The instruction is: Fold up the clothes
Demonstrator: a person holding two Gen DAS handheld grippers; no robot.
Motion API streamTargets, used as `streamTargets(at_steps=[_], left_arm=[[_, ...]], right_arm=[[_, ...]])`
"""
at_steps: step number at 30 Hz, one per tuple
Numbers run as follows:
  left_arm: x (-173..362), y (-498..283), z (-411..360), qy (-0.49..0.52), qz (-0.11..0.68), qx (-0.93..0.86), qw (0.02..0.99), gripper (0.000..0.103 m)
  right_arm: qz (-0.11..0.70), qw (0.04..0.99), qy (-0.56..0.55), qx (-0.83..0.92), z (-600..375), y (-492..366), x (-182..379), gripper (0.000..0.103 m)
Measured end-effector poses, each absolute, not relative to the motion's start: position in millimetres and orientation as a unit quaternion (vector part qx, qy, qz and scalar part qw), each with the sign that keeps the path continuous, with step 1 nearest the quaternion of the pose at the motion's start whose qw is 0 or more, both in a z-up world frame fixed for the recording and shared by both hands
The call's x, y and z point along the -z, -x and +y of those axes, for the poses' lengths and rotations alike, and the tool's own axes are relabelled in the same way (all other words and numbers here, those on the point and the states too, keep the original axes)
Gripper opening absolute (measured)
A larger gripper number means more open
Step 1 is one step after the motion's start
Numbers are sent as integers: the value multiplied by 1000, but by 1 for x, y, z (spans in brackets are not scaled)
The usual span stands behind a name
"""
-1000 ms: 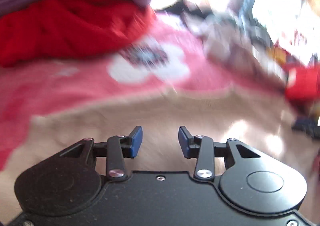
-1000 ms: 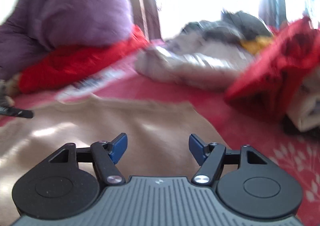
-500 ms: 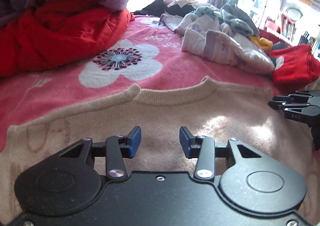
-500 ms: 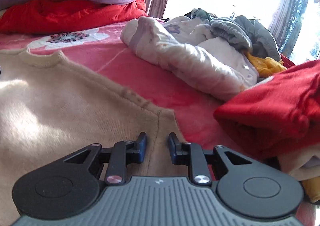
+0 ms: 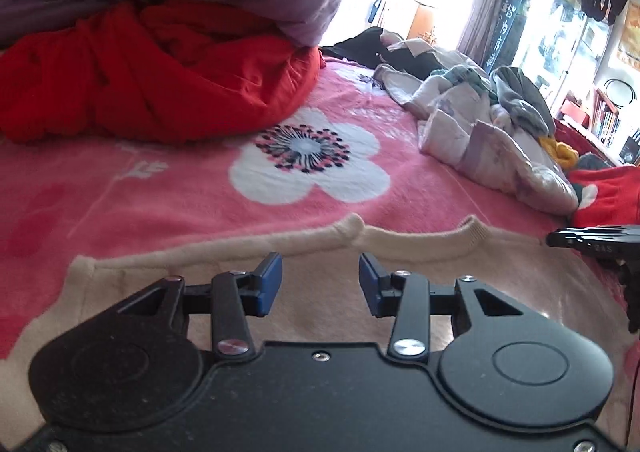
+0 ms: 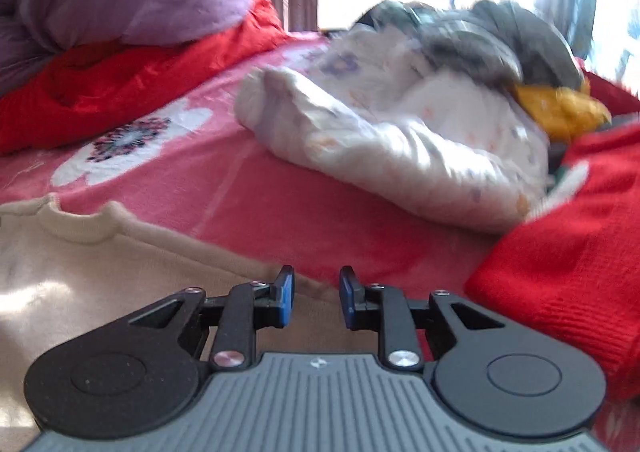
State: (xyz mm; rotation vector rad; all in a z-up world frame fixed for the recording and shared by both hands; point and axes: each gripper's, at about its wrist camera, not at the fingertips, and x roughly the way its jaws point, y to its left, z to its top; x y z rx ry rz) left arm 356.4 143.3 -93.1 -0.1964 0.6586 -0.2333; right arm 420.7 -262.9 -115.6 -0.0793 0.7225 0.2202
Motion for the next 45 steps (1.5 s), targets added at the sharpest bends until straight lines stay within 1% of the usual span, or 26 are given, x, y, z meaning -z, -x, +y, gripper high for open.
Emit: streamTargets(at_steps=[2, 6, 8, 10, 11, 12, 14, 16, 17, 19, 20, 21, 23, 26, 28, 29, 32, 33, 35, 37, 38, 40, 41, 43, 44, 45], left_arm=[[94, -365, 139, 79, 324, 122, 935, 41], [99, -376, 123, 75, 331, 147, 929, 41], [107, -385, 115, 52, 341, 140, 928, 41], [117, -398, 116, 60, 372, 123, 918, 41], [120, -400, 119, 76, 377, 122, 915, 41], [122, -402, 123, 91, 380, 120, 913, 41], [118, -401, 122, 91, 376, 125, 914, 41], [111, -396, 125, 105, 356, 138, 918, 42], [113, -397, 125, 102, 363, 132, 917, 43], [121, -397, 121, 82, 376, 123, 915, 43], [117, -393, 118, 77, 371, 118, 918, 43], [113, -388, 115, 72, 366, 115, 921, 42], [93, -369, 105, 61, 329, 132, 933, 43], [80, -339, 82, 7, 313, 145, 939, 43], [84, -320, 66, -31, 313, 150, 937, 43], [88, -311, 58, -49, 314, 153, 936, 43], [109, -294, 28, -114, 328, 136, 928, 43], [120, -293, 20, -147, 339, 124, 921, 43], [126, -288, 15, -160, 328, 109, 925, 43], [108, -282, 19, -128, 324, 111, 931, 43], [105, -278, 18, -129, 323, 109, 931, 44], [110, -273, 15, -137, 339, 102, 925, 45], [120, -274, 16, -132, 360, 102, 918, 45], [120, -263, 23, -104, 351, 96, 926, 45], [115, -257, 25, -95, 344, 95, 929, 45], [108, -248, 24, -96, 335, 100, 932, 45]], right_arm=[[323, 934, 55, -141, -238, -405, 101, 26], [301, 921, 91, -231, -169, -400, 95, 26], [305, 912, 82, -261, -142, -412, 98, 24], [338, 905, 71, -249, -129, -433, 112, 23], [360, 900, 63, -239, -127, -447, 122, 17], [365, 899, 27, -241, -135, -457, 130, 15], [377, 894, -42, -240, -151, -472, 139, 6], [374, 893, -54, -244, -155, -471, 128, 5], [363, 899, -35, -241, -155, -467, 125, 5], [375, 899, 16, -224, -149, -468, 137, 8], [376, 900, 2, -221, -154, -469, 138, 11], [376, 902, -6, -213, -157, -467, 132, 18], [347, 916, 14, -202, -158, -448, 115, 25], [304, 928, 41, -210, -157, -402, 93, 25], [292, 926, 71, -228, -150, -366, 88, 24], [286, 925, 92, -231, -145, -347, 91, 24], [324, 905, 179, -210, -121, -321, 129, 22], [311, 905, 209, -202, -115, -314, 138, 22], [300, 902, 249, -185, -103, -307, 142, 23], [290, 912, 217, -193, -105, -304, 123, 22], [281, 919, 192, -201, -109, -302, 113, 24], [333, 899, 204, -199, -110, -309, 122, 26], [336, 894, 218, -201, -110, -304, 126, 26], [333, 890, 236, -203, -112, -291, 125, 26], [327, 894, 229, -205, -115, -278, 120, 28], [332, 895, 213, -207, -121, -266, 119, 37]])
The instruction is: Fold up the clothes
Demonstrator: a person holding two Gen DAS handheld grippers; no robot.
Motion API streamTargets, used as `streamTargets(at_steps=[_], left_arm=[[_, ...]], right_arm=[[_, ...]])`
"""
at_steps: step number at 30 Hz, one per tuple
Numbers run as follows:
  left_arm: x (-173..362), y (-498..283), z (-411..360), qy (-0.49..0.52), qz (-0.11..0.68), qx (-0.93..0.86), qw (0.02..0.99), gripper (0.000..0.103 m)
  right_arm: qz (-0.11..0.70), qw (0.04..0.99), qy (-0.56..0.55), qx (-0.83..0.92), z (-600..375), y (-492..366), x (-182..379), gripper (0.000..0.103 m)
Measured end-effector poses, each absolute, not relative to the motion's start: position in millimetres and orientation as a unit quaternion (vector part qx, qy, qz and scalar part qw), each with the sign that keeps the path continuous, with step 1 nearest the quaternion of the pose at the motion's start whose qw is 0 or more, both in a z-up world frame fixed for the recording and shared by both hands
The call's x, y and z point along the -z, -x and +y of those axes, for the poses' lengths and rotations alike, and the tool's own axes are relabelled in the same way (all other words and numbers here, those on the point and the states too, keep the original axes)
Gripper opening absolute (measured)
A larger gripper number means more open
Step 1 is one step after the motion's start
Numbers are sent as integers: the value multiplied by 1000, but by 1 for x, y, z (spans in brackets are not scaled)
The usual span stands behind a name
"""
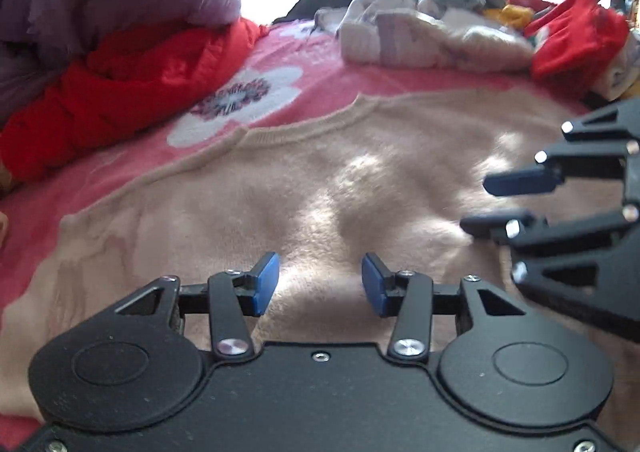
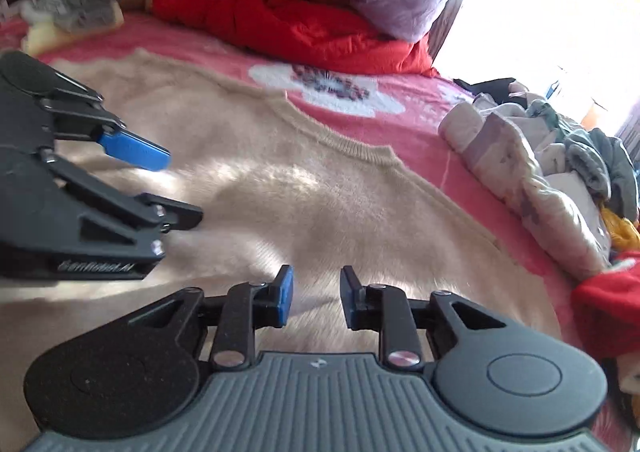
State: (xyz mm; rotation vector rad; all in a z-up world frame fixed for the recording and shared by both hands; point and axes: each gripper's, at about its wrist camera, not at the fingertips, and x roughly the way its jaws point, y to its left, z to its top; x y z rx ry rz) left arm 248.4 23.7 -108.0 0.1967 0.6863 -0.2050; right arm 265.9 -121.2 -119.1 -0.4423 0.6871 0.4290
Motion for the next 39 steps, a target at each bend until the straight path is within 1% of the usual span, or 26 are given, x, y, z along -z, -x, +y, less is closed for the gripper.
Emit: streamTargets(at_steps=[2, 3, 5, 7, 9, 12, 19, 21, 22, 23, 27, 29, 31, 32, 34, 36, 37, 39], left_arm=[[99, -231, 21, -93, 333, 110, 932, 45], [100, -222, 20, -80, 338, 118, 930, 45], [102, -205, 19, -57, 349, 134, 926, 45], [110, -186, 9, -76, 364, 138, 918, 45], [118, -164, -1, -103, 371, 137, 913, 45], [120, -128, -13, -144, 358, 122, 915, 44], [123, -56, -21, -179, 351, 110, 912, 44], [123, -39, -21, -186, 348, 108, 912, 44], [125, -32, -22, -186, 360, 117, 907, 47], [126, -26, -22, -186, 372, 124, 901, 47], [122, 2, -22, -202, 374, 137, 895, 47], [115, 8, -12, -177, 394, 156, 888, 47], [105, 10, 6, -136, 380, 131, 905, 47], [100, 11, 16, -116, 373, 119, 913, 47], [91, 8, 36, -75, 358, 77, 928, 47], [95, -2, 56, -41, 357, 31, 933, 47], [105, -6, 60, -36, 383, 31, 923, 47], [125, -13, 69, -28, 432, 30, 901, 46]], right_arm=[[341, 898, 182, -210, -134, -242, 117, 46], [356, 894, 169, -211, -139, -232, 123, 46], [344, 906, 143, -202, -154, -200, 128, 46], [339, 909, 128, -205, -163, -169, 129, 46], [339, 908, 140, -203, -166, -145, 130, 46], [339, 907, 151, -198, -173, -113, 131, 46], [363, 898, 153, -194, -195, -53, 134, 49], [373, 898, 130, -194, -204, -39, 132, 49], [380, 897, 118, -191, -208, -35, 131, 49], [387, 896, 109, -191, -212, -32, 129, 49], [411, 887, 87, -191, -225, -16, 125, 49], [420, 883, 86, -192, -229, -8, 122, 49], [416, 885, 78, -192, -234, -1, 117, 48], [404, 892, 76, -186, -236, 3, 112, 46], [369, 908, 71, -187, -238, 9, 104, 46], [326, 922, 74, -196, -232, 10, 97, 46], [308, 925, 89, -203, -224, 10, 97, 46], [332, 908, 151, -208, -203, 1, 111, 47]])
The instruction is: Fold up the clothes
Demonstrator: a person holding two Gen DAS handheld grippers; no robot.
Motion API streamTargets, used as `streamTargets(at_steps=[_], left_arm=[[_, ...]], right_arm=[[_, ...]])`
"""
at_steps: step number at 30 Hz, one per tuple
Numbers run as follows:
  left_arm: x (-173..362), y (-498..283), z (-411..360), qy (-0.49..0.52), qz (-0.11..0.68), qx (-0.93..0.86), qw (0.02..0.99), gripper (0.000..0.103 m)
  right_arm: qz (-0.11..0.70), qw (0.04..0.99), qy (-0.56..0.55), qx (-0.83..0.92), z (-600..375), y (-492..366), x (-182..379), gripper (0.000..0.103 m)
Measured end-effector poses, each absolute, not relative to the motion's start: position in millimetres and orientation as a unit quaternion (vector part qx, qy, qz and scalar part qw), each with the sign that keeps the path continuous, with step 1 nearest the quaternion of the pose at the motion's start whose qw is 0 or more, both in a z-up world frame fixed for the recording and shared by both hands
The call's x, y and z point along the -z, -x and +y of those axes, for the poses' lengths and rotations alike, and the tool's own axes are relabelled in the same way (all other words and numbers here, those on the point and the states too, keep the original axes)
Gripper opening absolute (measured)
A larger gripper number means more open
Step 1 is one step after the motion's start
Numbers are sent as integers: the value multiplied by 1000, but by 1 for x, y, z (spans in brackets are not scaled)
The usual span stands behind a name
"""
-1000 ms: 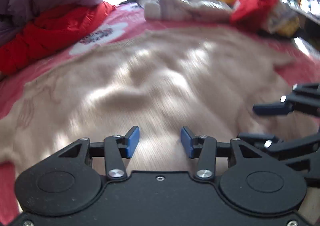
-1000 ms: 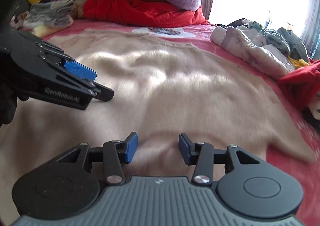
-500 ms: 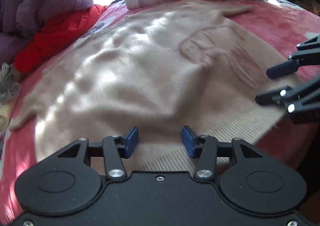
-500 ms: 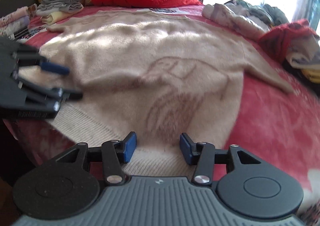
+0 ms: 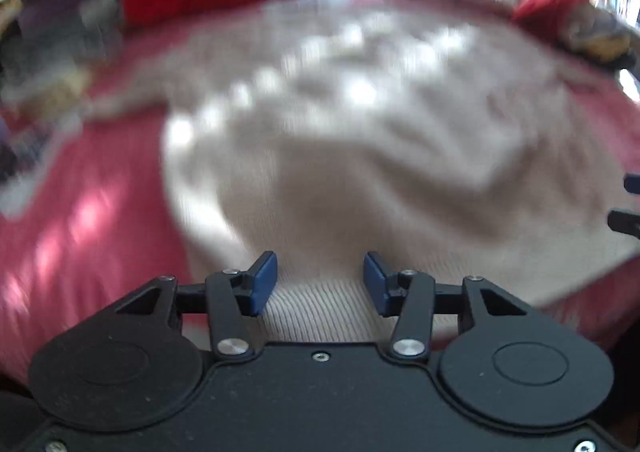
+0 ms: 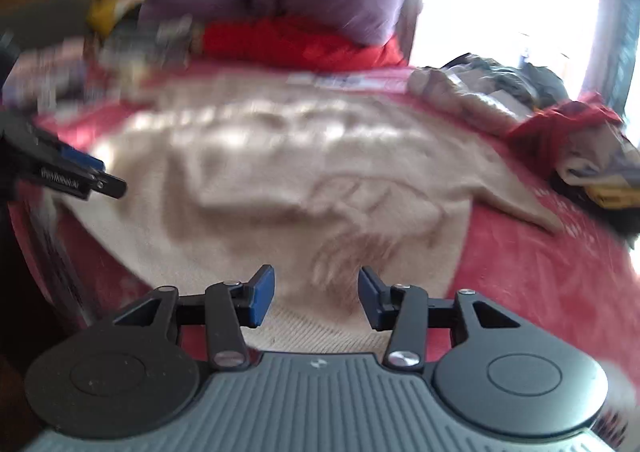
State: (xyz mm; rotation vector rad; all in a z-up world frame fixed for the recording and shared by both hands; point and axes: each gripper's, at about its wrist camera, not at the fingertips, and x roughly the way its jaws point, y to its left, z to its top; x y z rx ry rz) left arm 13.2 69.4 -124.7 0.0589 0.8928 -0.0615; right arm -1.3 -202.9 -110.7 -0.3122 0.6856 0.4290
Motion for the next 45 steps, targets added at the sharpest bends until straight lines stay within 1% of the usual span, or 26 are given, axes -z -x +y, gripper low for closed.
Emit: streamTargets(at_steps=[3, 5, 7, 8, 9, 10, 12, 14, 15, 17, 19, 21, 23, 24, 25, 26, 29, 31, 33, 34, 35, 36, 38, 41, 43, 45], left_arm=[[111, -6, 70, -39, 426, 34, 903, 47], [106, 0, 74, -16, 383, 28, 923, 46], [105, -3, 76, 9, 361, 28, 932, 46], [105, -7, 77, 22, 352, 26, 935, 46], [104, -14, 76, 30, 347, 34, 937, 44], [104, -22, 76, 39, 342, 41, 938, 40], [103, -38, 70, 36, 330, 60, 941, 40], [103, -53, 63, 25, 320, 86, 943, 40], [108, -60, 58, 12, 331, 96, 939, 40], [132, -75, 45, -53, 381, 91, 919, 46], [136, -70, 45, -78, 369, 89, 922, 48], [126, -66, 50, -74, 383, 75, 918, 48], [120, -57, 63, -70, 382, 73, 919, 48], [115, -56, 73, -51, 372, 65, 925, 48], [111, -54, 82, -32, 361, 57, 930, 45], [106, -57, 89, -15, 343, 41, 938, 44], [99, -79, 93, 24, 298, 42, 953, 44], [106, -95, 85, 49, 303, 62, 950, 44], [121, -105, 68, 23, 335, 82, 938, 46], [132, -106, 55, -25, 353, 75, 932, 49], [136, -104, 47, -63, 347, 68, 933, 51], [135, -104, 46, -63, 352, 63, 932, 52], [128, -106, 57, -34, 372, 52, 926, 54], [126, -94, 80, 6, 376, 56, 925, 54], [123, -81, 85, 1, 382, 55, 923, 54], [121, -63, 86, -11, 387, 56, 921, 54]], right_arm=[[353, 896, 172, -206, -196, 1, 117, 47], [366, 889, 185, -205, -191, 1, 121, 44], [322, 901, 176, -233, -185, 3, 111, 43], [298, 905, 175, -249, -179, 2, 108, 39], [273, 907, 183, -263, -169, 0, 103, 37], [253, 907, 197, -274, -158, -4, 101, 37], [233, 906, 198, -293, -142, -19, 98, 37], [249, 902, 174, -305, -132, -41, 101, 37], [266, 899, 177, -301, -127, -52, 107, 37], [339, 881, 184, -275, -122, -78, 134, 35], [351, 885, 150, -268, -140, -81, 138, 35], [366, 884, 141, -253, -158, -77, 134, 36], [383, 881, 126, -248, -176, -72, 129, 36], [393, 879, 106, -248, -185, -71, 127, 36], [395, 881, 82, -248, -192, -70, 123, 35], [396, 883, 59, -247, -200, -69, 119, 34], [334, 909, 59, -243, -196, -68, 108, 35], [310, 916, 63, -248, -186, -82, 107, 36], [302, 917, 60, -253, -178, -97, 110, 38], [329, 911, 58, -240, -176, -107, 119, 37], [356, 905, 56, -226, -174, -116, 129, 38], [374, 900, 52, -218, -178, -119, 139, 38], [366, 903, 49, -218, -188, -109, 142, 37], [377, 896, 101, -210, -191, -87, 134, 37], [382, 894, 112, -205, -198, -70, 133, 41], [385, 894, 107, -203, -208, -54, 132, 41]])
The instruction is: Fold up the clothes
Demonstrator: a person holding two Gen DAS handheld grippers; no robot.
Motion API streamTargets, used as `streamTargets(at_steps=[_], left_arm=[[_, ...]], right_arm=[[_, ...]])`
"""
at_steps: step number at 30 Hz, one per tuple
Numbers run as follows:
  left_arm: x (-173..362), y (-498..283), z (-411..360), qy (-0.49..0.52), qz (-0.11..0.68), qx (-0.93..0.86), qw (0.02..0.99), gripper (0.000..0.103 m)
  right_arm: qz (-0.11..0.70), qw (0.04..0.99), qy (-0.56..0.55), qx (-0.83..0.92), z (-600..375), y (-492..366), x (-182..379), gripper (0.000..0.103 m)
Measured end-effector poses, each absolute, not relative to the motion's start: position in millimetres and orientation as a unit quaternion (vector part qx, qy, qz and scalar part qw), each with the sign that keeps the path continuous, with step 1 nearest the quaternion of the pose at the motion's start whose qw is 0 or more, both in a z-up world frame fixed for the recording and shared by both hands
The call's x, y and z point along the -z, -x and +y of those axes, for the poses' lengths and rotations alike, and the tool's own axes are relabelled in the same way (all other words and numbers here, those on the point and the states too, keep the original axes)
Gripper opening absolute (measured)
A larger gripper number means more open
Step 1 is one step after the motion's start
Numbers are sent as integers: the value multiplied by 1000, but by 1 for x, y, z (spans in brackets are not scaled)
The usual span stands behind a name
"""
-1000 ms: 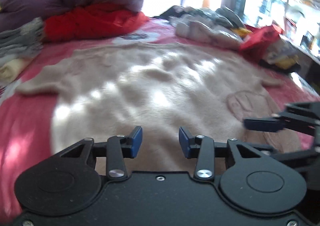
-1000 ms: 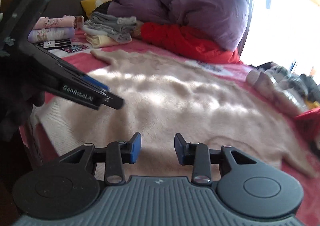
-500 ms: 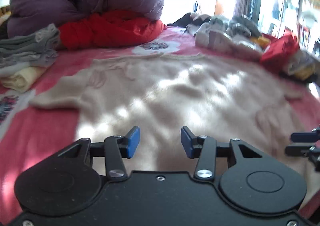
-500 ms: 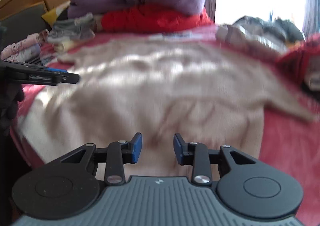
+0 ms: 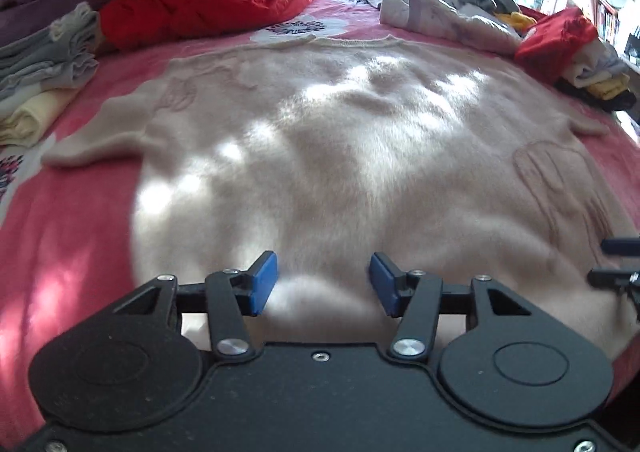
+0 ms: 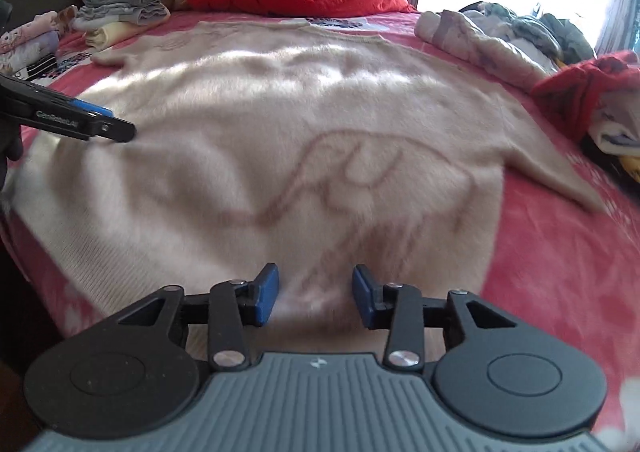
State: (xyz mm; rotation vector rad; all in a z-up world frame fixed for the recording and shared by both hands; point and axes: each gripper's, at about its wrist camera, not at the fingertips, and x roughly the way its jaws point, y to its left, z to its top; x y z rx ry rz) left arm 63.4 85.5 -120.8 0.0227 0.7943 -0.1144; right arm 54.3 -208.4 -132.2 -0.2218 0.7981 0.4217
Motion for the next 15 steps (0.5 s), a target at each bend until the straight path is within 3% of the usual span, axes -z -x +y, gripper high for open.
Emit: streamTargets(at_steps=[1, 3, 4, 15], left_arm=[[120, -55, 86, -18, 389, 56, 919, 54], [119, -40, 85, -42, 399, 59, 914, 55], [119, -33, 85, -52, 402, 61, 912, 56], [108, -11, 88, -71, 432, 61, 897, 60]], right_arm=[[384, 895, 101, -201, -213, -50, 129, 41], [380, 901, 92, -189, -222, -42, 123, 55], [374, 905, 87, -184, -227, -37, 121, 56], [417, 891, 64, -166, -249, -26, 128, 52]])
